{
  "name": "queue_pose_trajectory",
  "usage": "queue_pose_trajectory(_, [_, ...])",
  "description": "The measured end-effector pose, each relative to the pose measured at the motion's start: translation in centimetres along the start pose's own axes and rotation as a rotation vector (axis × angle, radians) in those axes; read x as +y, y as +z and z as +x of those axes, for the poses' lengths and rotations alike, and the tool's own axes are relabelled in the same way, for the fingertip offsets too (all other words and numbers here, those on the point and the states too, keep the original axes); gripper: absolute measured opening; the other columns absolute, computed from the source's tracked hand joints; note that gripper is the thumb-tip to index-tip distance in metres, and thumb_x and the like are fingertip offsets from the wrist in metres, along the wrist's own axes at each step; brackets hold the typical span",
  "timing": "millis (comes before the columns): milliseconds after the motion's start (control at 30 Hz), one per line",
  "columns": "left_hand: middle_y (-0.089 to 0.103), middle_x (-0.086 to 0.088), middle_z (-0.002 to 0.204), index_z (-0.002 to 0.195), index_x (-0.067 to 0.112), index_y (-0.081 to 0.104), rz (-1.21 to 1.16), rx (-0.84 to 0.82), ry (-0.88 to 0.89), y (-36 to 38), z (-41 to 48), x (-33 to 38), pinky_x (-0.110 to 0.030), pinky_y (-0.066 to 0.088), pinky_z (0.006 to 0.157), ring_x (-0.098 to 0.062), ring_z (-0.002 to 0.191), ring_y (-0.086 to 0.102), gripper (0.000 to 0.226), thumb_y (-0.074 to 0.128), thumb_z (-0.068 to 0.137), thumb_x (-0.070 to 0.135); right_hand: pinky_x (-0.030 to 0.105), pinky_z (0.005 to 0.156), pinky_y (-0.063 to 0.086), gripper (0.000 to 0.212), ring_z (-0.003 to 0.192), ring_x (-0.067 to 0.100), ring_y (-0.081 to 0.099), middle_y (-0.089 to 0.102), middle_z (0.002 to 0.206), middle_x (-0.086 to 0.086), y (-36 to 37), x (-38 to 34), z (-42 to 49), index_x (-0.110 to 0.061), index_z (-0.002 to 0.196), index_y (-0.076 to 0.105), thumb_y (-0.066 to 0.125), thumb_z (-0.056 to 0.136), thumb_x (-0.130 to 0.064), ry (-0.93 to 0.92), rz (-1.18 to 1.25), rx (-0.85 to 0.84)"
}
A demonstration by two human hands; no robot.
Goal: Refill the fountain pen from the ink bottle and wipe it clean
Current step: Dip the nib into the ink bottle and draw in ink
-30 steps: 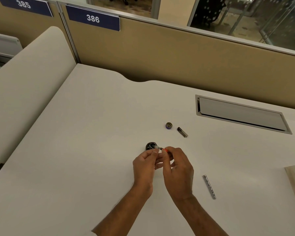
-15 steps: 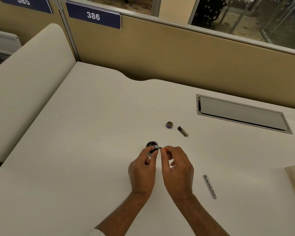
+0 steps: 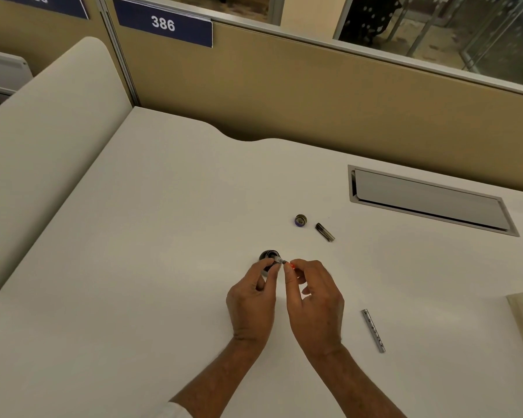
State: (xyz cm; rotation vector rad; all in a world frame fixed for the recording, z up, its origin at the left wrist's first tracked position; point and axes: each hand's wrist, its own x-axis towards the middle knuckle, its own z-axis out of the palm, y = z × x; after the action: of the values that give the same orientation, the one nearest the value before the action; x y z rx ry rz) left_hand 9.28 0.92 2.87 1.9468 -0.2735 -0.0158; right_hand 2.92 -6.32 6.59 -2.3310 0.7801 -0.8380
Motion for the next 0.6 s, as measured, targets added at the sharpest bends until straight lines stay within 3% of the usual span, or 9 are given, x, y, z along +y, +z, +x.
queue_pose_trajectory(67, [0.052, 0.007, 0.052, 0.095, 0.027, 0.077, -0.169, -0.020, -0.210, -0.1, -0.5, 1.4, -0.019, 0.041, 0.052, -0.007, 0.048, 0.043, 0.010, 0.068, 0.093, 0.032, 0.028, 0.057, 0.055, 0.010, 0.074, 0.009, 0.062, 0.067, 0.086, -0.008, 0.0, 0.0, 0.0, -0.016, 0.098, 0.070, 0.063, 0.095, -0.022, 0.010, -0.003, -0.001])
queue_pose_trajectory(133, [0.057, 0.002, 0.055, 0.092, 0.026, 0.079, -0.393, -0.065, -0.502, -0.3, -0.6, 2.5, -0.019, 0.039, 0.050, -0.005, 0.049, 0.044, 0.014, 0.066, 0.096, 0.030, 0.028, 0.057, 0.054, 0.010, 0.076, 0.008, 0.062, 0.067, 0.087, -0.009, 0.0, 0.0, 0.0, -0.016, 0.099, 0.070, 0.062, 0.095, -0.022, 0.014, -0.004, -0.007])
queue_pose_trajectory(267, [0.035, 0.004, 0.049, 0.096, 0.016, 0.080, -0.777, -0.248, -1.043, -0.9, 0.1, 3.1, -0.021, 0.026, 0.039, -0.008, 0.041, 0.029, 0.024, 0.066, 0.096, 0.035, 0.026, 0.058, 0.053, 0.011, 0.078, 0.008, 0.062, 0.066, 0.087, -0.010, -0.2, -0.2, 0.0, -0.017, 0.099, 0.069, 0.061, 0.096, -0.023, 0.012, 0.001, -0.018])
queue_pose_trajectory(367, [0.034, 0.006, 0.046, 0.091, 0.012, 0.075, -1.048, -0.316, -1.180, -0.9, 0.8, 2.8, -0.019, 0.023, 0.032, -0.005, 0.034, 0.028, 0.022, 0.067, 0.095, 0.032, 0.027, 0.058, 0.051, 0.012, 0.078, 0.009, 0.062, 0.065, 0.086, -0.010, -0.2, -0.3, 0.0, -0.018, 0.099, 0.069, 0.059, 0.097, -0.026, 0.015, 0.004, -0.016])
queue_pose_trajectory(500, [0.033, 0.006, 0.042, 0.059, 0.016, 0.071, -1.144, -0.369, -1.203, -0.8, 1.3, 2.5, -0.018, 0.023, 0.030, -0.005, 0.031, 0.028, 0.040, 0.065, 0.096, 0.030, 0.029, 0.057, 0.051, 0.010, 0.077, 0.010, 0.062, 0.065, 0.085, -0.008, -0.1, -0.4, -0.1, -0.017, 0.099, 0.069, 0.062, 0.096, -0.022, 0.009, -0.001, -0.008])
queue_pose_trajectory(600, [0.035, 0.006, 0.041, 0.054, 0.016, 0.069, -1.188, -0.405, -1.219, -0.8, 1.5, 2.5, -0.018, 0.023, 0.030, -0.005, 0.030, 0.029, 0.045, 0.065, 0.096, 0.032, 0.029, 0.057, 0.051, 0.010, 0.077, 0.012, 0.062, 0.065, 0.085, -0.008, 0.0, -0.4, 0.0, -0.017, 0.099, 0.070, 0.062, 0.096, -0.022, 0.009, 0.005, -0.008])
